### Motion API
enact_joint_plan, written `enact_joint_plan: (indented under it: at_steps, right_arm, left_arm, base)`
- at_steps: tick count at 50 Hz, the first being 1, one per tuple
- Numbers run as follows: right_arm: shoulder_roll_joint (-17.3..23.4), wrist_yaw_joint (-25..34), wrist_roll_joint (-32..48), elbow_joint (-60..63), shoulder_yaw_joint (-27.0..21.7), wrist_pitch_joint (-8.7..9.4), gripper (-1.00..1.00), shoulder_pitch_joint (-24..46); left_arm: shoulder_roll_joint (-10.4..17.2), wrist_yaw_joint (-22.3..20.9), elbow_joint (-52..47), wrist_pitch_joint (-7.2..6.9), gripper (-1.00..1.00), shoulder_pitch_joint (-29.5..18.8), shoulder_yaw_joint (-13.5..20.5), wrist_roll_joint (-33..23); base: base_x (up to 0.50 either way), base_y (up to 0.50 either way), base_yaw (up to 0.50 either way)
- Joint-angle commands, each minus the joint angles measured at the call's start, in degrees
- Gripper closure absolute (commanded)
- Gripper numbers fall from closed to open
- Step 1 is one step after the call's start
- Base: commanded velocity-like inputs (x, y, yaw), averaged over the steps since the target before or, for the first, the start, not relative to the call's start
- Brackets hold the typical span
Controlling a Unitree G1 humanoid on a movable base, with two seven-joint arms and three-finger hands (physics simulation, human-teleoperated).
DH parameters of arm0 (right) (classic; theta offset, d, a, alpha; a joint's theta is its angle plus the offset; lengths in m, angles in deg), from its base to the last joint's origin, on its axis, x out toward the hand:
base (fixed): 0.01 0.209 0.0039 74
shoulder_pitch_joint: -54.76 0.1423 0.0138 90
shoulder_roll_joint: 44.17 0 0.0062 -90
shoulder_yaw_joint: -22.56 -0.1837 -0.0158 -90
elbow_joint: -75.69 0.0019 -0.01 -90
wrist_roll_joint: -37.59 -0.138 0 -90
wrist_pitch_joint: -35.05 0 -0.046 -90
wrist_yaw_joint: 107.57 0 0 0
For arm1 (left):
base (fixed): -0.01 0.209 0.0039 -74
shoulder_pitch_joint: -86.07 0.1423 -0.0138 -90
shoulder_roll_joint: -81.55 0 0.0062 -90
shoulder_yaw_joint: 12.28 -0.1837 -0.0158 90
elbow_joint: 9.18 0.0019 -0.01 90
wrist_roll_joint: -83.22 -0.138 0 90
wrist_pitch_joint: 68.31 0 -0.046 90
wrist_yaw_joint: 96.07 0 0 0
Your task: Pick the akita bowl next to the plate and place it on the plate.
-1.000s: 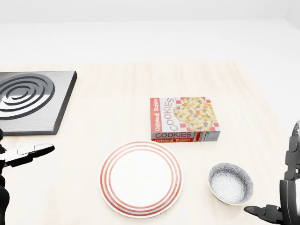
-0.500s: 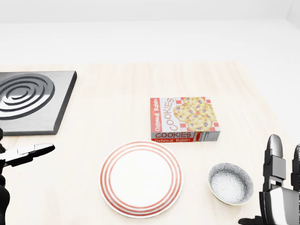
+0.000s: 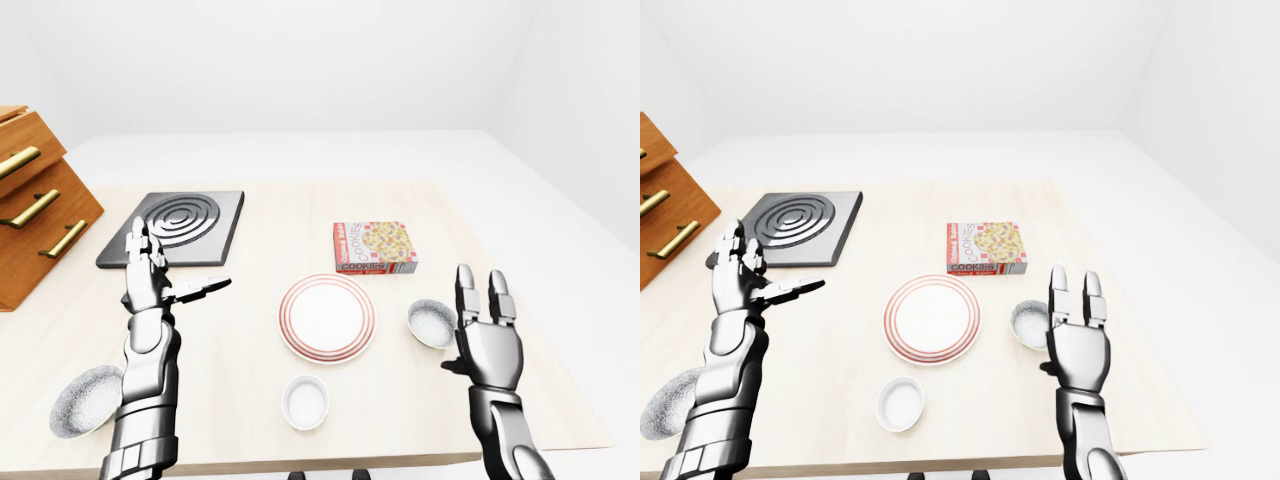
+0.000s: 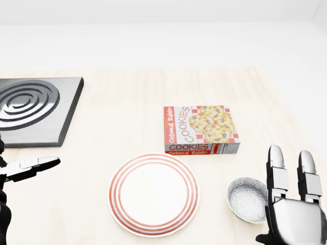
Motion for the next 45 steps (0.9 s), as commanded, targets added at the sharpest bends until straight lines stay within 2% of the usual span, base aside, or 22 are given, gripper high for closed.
enact_joint_plan:
  at_steps: [1,12,13,17,18,45]
  right_arm:
    - [2.03,0.0,4.16,-5.66,2.79,0.0,-1.0,3.62]
    - [2.42,0.0,4.15,-6.02,3.42,0.0,-1.0,3.66]
    - [3.0,0.0,7.0,-11.51,4.71,0.0,-1.0,5.22]
    - [3.31,0.0,6.9,-12.01,5.2,0.0,-1.0,5.38]
    - [3.8,0.0,9.81,-12.41,5.92,0.0,-1.0,5.97]
    - [5.52,0.0,5.72,-17.43,4.98,0.0,-1.0,10.68]
  left_arm:
    - [0.04,-0.02,-0.18,0.0,-1.0,-0.15,0.03,0.4]
    - [0.04,-0.01,-0.21,0.0,-1.0,-0.15,0.03,0.4]
    - [0.13,-0.29,1.11,0.0,-1.0,-0.77,0.29,1.17]
    - [0.23,-0.22,1.28,0.0,-1.0,-0.81,0.18,1.34]
    - [0.22,-0.11,0.39,0.0,-1.0,-0.57,0.2,1.65]
    - [0.07,-0.13,0.09,0.0,-1.0,-0.31,0.21,1.95]
  base:
    - [0.0,0.0,0.0]
    - [0.0,0.0,0.0]
    - [0.0,0.0,0.0]
    - [0.0,0.0,0.0]
    - [0.0,0.0,0.0]
    - [0.0,0.0,0.0]
